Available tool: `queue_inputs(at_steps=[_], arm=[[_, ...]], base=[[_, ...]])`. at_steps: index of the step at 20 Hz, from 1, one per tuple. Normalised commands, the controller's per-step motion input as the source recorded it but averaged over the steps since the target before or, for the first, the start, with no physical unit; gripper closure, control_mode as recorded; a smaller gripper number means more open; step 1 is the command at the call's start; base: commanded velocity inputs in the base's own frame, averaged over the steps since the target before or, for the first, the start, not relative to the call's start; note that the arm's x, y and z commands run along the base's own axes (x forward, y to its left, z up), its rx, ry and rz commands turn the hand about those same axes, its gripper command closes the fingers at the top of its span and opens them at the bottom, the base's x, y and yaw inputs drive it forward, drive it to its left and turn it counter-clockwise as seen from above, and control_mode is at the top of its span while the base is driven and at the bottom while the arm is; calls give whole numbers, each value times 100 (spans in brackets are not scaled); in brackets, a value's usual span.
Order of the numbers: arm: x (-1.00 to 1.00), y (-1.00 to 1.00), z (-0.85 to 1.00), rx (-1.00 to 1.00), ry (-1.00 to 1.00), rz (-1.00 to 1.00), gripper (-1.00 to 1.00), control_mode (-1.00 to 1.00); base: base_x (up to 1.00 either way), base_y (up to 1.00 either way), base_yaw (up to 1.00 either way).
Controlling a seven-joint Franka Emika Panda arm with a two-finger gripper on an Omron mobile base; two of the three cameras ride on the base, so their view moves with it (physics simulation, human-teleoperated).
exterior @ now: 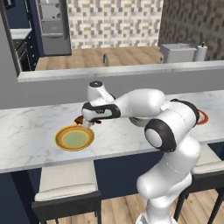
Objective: Pick the chicken drumstick and potato from their plates and place them in the bowl. Then put the bowl in the fridge.
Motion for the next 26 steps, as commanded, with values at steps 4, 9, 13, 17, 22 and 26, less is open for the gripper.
queue_inputs(at_steps=[4,9,13,17,22,26], arm=[[-15,-57,40,4,0,-2,100,-100],[-18,-60,30,0,-1,0,100,-100],[-15,-67,24,3,0,-2,100,-100],[-4,-72,10,5,0,-11,100,-100],[0,-67,11,1,-1,-13,100,-100],[0,-66,11,0,-2,-12,100,-100]], base=[[0,0,0],[0,0,0],[0,0,0],[0,0,0],[0,0,0],[0,0,0]])
